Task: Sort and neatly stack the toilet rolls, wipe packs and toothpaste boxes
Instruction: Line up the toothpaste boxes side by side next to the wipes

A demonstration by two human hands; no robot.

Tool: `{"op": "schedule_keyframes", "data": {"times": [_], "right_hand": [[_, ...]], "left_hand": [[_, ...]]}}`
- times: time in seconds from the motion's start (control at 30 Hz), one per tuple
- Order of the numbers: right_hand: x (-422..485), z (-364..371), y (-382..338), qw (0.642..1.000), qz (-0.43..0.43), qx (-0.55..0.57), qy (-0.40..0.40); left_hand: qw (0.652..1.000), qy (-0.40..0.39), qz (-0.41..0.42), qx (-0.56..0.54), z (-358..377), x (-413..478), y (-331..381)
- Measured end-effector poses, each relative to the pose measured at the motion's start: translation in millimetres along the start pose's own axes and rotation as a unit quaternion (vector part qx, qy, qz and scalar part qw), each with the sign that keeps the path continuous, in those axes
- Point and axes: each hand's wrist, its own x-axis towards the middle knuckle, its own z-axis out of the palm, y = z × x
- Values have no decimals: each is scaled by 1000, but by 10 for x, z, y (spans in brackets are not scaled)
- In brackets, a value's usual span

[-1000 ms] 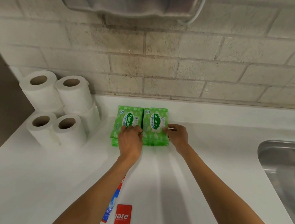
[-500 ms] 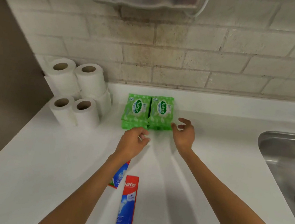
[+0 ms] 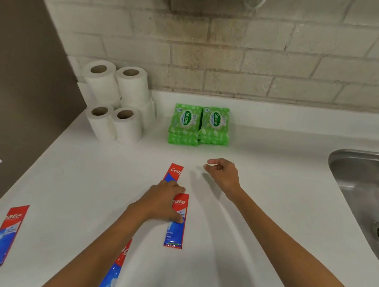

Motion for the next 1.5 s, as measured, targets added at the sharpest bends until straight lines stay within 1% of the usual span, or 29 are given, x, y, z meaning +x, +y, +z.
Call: {"op": "schedule_keyframes", "data": {"times": [0.07,0.13,0.2,0.27,0.33,0.43,0.53,0.63,0.77,0.87,0.97,1.07,1.13,1.17,1.3,1.43,1.5], "right_hand": [[-36,-8,38,1000,4,-8,-15],[-443,-7,147,999,29,14,31],[-494,-8,224,999,28,21,29],[-515,8,249,999,36,21,17],[-564,39,227,999,43,32,-5],[-694,54,238,995,66,57,-43],[-812,19,200,990,84,86,-79],[-907,-16,178,984,95,107,-104],[-964,-148,197,987,85,101,-94],[-925,-346,167,988,82,106,-73],[-839,-563,101,987,80,120,-73],[-704,-733,128,985,80,130,-77],[-600,-849,176,985,88,133,-62],[-535,-913,203,986,91,131,-49],[-167,-1120,343,991,101,89,25],[274,-1232,453,990,101,8,94],[472,-1258,465,989,94,-26,108]], "left_hand": [[1000,0,-4,12,23,-28,38],[997,-34,45,58,81,-223,53],[998,-25,36,49,134,-200,45],[999,-10,29,33,92,-175,69],[999,22,25,8,97,-108,4],[994,43,24,-98,138,-88,-19],[972,40,20,-231,146,-29,8],[947,82,18,-310,77,95,79],[898,116,12,-424,-90,252,307],[872,134,-1,-471,-201,390,519],[855,143,-4,-499,-324,557,752],[839,133,-2,-527,-382,708,967],[830,141,-15,-540,-343,820,1086],[831,149,-20,-536,-320,863,1138],[865,172,-35,-470,-239,1031,1243],[876,163,-46,-451,-140,1164,1207],[881,155,-49,-444,-93,1230,1173]]}}
